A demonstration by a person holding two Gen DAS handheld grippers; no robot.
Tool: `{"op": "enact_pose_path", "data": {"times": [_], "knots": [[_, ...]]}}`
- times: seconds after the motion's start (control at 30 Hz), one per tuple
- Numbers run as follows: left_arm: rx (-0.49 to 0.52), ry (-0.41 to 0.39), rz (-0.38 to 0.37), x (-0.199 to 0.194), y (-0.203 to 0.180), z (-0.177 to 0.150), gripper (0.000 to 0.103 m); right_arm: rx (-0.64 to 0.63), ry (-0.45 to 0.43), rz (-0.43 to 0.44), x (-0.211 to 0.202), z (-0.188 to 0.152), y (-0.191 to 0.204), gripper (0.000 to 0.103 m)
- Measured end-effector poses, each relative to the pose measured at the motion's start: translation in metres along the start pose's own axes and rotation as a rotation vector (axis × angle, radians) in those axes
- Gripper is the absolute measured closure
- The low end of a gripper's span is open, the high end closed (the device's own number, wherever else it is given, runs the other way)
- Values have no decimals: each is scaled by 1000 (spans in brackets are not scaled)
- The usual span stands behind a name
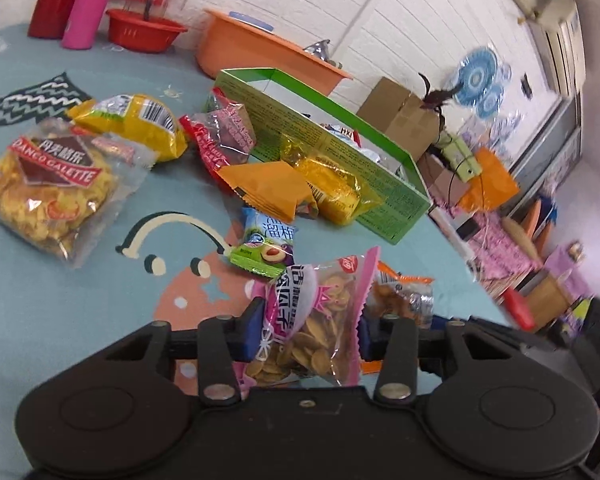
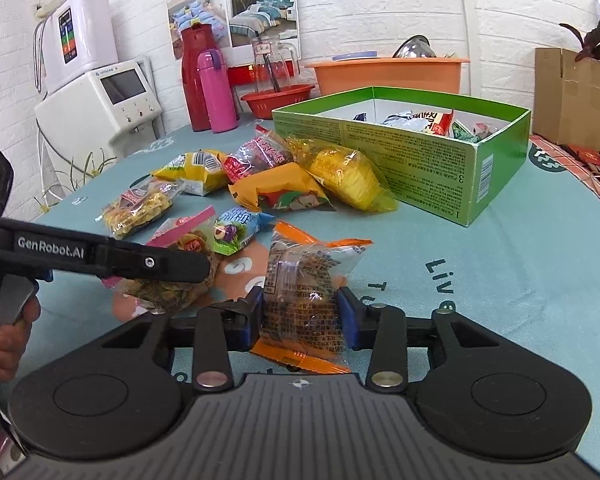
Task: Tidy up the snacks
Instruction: 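Carry both packets over the green box and open both grippers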
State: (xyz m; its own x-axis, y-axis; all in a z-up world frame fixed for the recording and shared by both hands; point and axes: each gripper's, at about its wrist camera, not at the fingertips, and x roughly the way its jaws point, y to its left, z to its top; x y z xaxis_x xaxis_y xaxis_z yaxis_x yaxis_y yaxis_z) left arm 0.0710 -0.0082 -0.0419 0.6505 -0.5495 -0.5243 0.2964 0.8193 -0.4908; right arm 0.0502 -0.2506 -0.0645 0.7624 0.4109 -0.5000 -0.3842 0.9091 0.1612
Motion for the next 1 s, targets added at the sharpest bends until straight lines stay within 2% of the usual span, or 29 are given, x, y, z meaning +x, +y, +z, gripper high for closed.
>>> {"op": "enact_pose_path", "data": {"times": [0.17, 0.43, 0.73, 1.0], "knots": [[27, -35, -68, -18, -19, 13, 32, 12, -38, -5, -9, 7, -2, 39], [73, -136, -148, -16, -53, 67, 31, 0, -163, -29, -28, 40, -13, 39], [97, -211, -144, 20, -77, 124, 30, 5, -290, -122, -28, 86, -45, 39], [86, -221, -95, 73, -70, 159, 30, 25, -338, -242, 3, 114, -81, 38]]}}
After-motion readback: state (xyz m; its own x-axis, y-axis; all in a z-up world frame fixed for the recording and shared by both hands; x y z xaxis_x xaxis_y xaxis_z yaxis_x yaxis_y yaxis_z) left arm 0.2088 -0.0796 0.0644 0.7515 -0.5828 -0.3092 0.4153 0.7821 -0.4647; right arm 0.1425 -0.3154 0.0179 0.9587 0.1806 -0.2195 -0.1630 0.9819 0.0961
